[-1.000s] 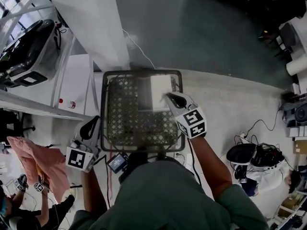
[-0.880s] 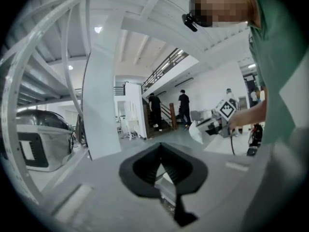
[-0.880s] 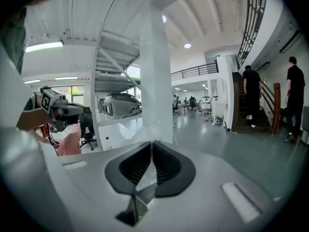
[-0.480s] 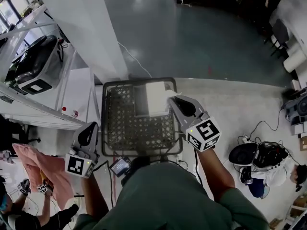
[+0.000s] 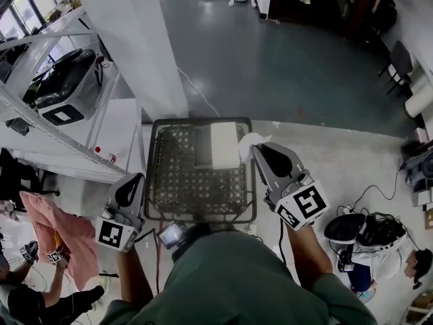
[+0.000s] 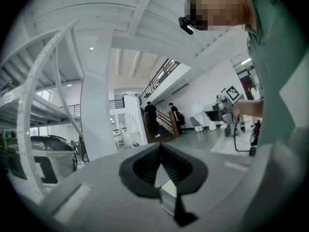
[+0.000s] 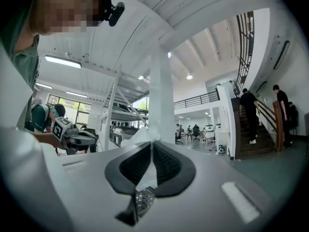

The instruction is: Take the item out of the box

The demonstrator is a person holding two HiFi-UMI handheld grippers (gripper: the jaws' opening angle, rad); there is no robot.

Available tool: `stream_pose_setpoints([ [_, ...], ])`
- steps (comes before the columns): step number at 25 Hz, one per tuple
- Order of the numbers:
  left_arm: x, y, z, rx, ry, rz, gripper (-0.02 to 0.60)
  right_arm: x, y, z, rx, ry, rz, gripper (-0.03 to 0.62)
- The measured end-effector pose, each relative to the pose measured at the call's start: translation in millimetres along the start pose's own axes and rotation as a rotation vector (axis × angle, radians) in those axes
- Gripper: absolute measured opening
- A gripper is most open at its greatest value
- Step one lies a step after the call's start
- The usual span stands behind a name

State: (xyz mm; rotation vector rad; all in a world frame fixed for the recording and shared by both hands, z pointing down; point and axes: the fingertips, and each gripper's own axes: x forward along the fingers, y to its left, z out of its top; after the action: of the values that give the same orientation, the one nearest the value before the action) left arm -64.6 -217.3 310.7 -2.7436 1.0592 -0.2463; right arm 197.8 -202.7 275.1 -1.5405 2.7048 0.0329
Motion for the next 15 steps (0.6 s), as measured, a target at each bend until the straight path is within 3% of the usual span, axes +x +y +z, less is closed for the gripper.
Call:
stream_pose_setpoints([
  [15, 2.6, -5.1, -2.0, 0.008, 0.002, 0.021, 0.002, 1.1, 4.6, -5.7, -0.003, 0.002, 0.043, 0.017],
])
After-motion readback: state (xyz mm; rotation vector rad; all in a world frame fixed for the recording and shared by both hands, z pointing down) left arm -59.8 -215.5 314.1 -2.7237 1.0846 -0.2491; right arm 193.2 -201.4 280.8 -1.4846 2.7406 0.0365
